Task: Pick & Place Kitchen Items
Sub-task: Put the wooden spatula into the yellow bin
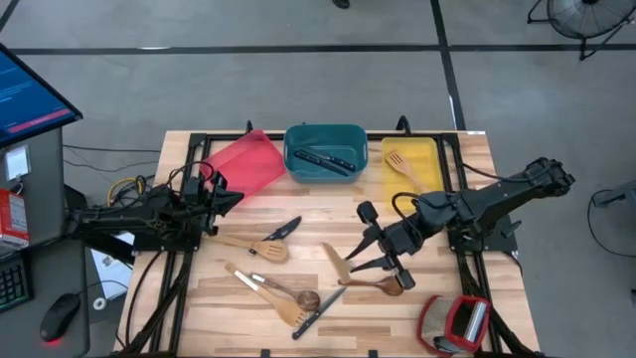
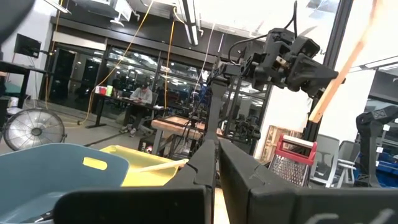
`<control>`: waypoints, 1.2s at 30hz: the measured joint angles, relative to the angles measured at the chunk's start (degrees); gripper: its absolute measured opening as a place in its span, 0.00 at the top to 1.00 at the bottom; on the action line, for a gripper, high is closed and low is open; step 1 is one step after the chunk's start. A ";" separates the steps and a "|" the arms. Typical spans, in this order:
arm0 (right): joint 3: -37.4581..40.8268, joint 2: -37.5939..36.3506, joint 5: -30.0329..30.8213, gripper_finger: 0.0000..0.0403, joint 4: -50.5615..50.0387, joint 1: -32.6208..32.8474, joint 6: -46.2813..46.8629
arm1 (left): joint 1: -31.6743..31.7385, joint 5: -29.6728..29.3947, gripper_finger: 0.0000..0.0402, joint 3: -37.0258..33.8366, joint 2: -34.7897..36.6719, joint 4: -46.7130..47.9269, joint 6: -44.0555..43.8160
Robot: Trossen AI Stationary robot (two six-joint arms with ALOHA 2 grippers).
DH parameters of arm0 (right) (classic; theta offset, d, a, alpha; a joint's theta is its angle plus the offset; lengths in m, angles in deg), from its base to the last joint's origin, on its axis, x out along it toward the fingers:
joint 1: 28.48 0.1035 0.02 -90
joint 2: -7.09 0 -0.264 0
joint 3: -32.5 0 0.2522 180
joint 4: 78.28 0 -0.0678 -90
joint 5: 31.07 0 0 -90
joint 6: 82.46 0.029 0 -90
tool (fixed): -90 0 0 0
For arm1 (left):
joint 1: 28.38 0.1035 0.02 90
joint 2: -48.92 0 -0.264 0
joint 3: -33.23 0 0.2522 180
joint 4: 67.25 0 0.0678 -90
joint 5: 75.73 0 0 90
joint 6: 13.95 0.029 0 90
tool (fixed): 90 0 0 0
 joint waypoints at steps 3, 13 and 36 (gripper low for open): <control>0.00 -0.48 -1.36 0.78 -0.40 0.00 -1.32 | 0.01 0.01 0.99 0.00 -0.02 0.00 0.02; -0.02 -8.15 1.74 0.78 -8.31 -0.11 -2.34 | 0.01 0.01 0.99 0.00 0.00 0.00 0.01; 0.01 -11.75 41.87 0.78 -41.13 -0.22 18.35 | 0.02 0.02 0.99 0.00 0.01 -0.02 0.02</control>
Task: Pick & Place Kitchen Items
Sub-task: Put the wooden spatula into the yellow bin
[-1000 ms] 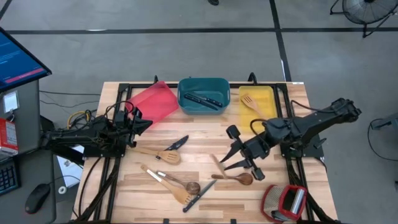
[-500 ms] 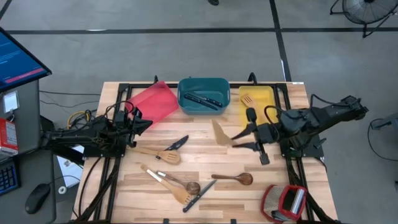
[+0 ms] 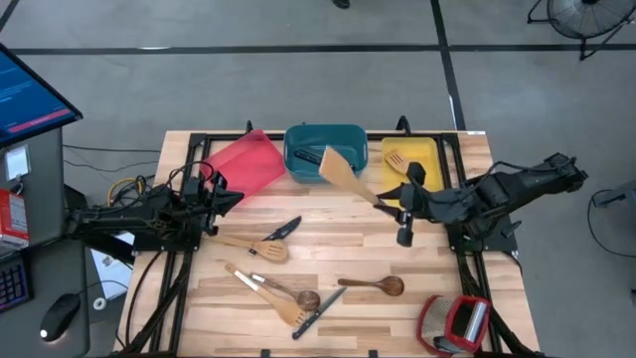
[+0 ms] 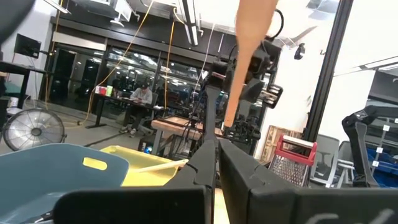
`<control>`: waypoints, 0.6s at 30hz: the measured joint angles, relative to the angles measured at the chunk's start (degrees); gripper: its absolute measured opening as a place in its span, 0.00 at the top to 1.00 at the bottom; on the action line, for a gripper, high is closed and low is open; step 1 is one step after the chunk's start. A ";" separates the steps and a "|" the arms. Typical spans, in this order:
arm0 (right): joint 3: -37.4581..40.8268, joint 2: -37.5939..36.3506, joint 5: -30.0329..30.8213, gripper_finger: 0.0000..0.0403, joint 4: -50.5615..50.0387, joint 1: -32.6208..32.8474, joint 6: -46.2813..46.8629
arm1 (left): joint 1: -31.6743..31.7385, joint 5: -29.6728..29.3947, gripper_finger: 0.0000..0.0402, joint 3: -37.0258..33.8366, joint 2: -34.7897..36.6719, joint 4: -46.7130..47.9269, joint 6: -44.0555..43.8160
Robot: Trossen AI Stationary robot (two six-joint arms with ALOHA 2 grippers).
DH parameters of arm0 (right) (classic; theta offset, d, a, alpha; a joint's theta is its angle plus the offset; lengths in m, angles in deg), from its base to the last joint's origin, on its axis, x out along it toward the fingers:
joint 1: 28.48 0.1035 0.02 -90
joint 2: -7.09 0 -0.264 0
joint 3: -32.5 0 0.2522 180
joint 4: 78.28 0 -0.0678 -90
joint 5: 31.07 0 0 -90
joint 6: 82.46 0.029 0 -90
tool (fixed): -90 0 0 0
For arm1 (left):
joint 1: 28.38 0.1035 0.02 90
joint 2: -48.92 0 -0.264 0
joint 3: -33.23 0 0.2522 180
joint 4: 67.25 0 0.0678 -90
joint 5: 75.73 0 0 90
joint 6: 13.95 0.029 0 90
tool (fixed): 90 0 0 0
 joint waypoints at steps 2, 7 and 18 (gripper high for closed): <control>-0.05 0.79 0.87 0.78 -2.28 -0.54 1.06 | -0.02 -0.02 0.99 0.00 -0.02 0.00 -0.02; 0.04 3.06 0.57 0.78 -4.96 -2.33 0.15 | -0.01 -0.01 0.99 0.00 -0.02 -0.04 -0.01; 0.13 5.48 -10.22 0.78 -0.72 -8.05 -5.64 | -0.01 -0.02 0.99 0.00 -0.02 -0.23 -0.02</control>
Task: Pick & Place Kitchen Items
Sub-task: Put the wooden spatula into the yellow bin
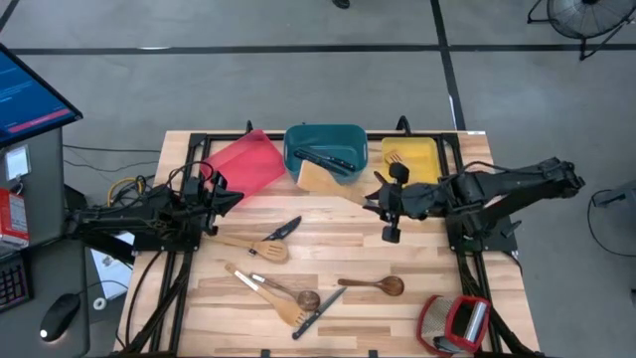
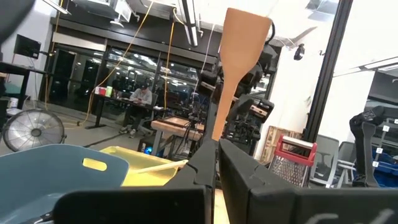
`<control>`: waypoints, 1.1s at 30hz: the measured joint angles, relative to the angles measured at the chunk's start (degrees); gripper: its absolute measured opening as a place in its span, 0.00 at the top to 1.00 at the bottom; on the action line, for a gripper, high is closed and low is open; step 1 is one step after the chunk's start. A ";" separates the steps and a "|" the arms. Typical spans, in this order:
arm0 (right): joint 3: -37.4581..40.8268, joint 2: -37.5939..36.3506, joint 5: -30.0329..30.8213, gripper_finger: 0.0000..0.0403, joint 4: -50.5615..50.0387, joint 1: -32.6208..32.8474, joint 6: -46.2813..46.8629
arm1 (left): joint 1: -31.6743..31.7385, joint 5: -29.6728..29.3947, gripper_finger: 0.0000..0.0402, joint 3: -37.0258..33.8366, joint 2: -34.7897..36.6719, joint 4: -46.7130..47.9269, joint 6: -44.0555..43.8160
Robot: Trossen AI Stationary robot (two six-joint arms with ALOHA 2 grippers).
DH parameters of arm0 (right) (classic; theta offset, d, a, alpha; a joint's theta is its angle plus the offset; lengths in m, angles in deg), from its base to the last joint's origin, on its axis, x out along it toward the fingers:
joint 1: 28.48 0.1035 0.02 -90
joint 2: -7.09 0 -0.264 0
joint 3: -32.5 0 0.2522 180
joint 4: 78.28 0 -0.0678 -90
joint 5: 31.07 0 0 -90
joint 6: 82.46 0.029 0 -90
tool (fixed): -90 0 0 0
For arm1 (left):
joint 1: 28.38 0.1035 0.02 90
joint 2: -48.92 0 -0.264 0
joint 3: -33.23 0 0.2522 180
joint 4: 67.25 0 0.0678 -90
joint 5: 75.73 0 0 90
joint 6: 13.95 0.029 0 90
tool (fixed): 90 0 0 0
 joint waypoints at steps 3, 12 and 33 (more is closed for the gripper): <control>2.71 -0.47 -5.32 0.78 7.65 -1.64 -2.86 | 0.00 0.01 0.99 0.00 0.00 -0.03 0.01; 15.51 -5.01 -17.30 0.78 29.10 -5.23 -4.58 | -0.01 0.00 0.99 0.00 0.00 -0.17 0.01; 37.40 -13.69 -27.58 0.78 68.31 -4.24 -4.36 | 0.00 0.01 0.99 0.01 0.00 -0.18 0.01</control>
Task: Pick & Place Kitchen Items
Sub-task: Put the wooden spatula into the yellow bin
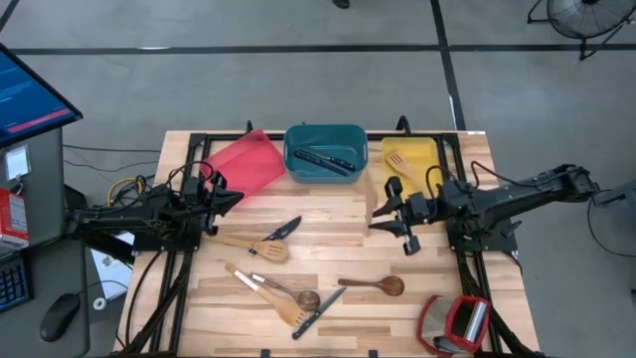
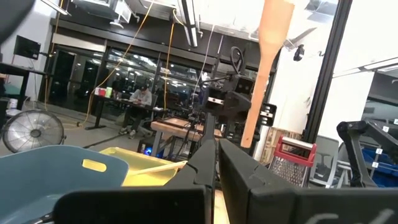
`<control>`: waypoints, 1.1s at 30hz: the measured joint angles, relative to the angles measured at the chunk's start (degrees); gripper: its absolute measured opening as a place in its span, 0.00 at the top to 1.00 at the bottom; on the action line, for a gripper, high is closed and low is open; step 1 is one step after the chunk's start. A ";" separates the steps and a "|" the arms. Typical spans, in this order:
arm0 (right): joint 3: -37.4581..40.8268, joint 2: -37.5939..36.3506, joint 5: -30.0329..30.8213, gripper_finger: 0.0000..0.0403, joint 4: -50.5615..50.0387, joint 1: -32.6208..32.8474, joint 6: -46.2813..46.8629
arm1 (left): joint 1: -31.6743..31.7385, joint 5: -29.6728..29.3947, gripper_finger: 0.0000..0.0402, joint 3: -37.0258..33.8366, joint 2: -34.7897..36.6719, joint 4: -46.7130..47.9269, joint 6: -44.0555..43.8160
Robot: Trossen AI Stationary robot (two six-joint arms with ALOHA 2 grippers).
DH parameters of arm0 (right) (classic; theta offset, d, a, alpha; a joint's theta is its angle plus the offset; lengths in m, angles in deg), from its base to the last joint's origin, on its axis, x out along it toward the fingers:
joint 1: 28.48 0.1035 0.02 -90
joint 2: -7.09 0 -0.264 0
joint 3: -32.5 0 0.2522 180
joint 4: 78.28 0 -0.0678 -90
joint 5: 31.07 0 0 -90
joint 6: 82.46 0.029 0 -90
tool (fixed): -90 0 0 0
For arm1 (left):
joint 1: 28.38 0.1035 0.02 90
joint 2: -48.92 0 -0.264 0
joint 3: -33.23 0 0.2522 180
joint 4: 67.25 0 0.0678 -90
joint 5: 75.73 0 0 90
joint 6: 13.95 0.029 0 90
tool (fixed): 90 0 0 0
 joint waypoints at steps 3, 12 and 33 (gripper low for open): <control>0.06 -0.33 -1.05 0.78 1.21 0.83 0.19 | -0.01 -0.01 0.99 -0.01 0.00 0.00 0.01; 0.06 -0.30 -1.47 0.78 3.74 5.47 1.72 | -0.01 0.01 0.99 0.01 0.00 -0.07 0.00; -2.48 1.01 6.90 0.78 3.75 8.41 3.74 | 0.01 -0.01 0.99 -0.01 0.00 -0.78 0.01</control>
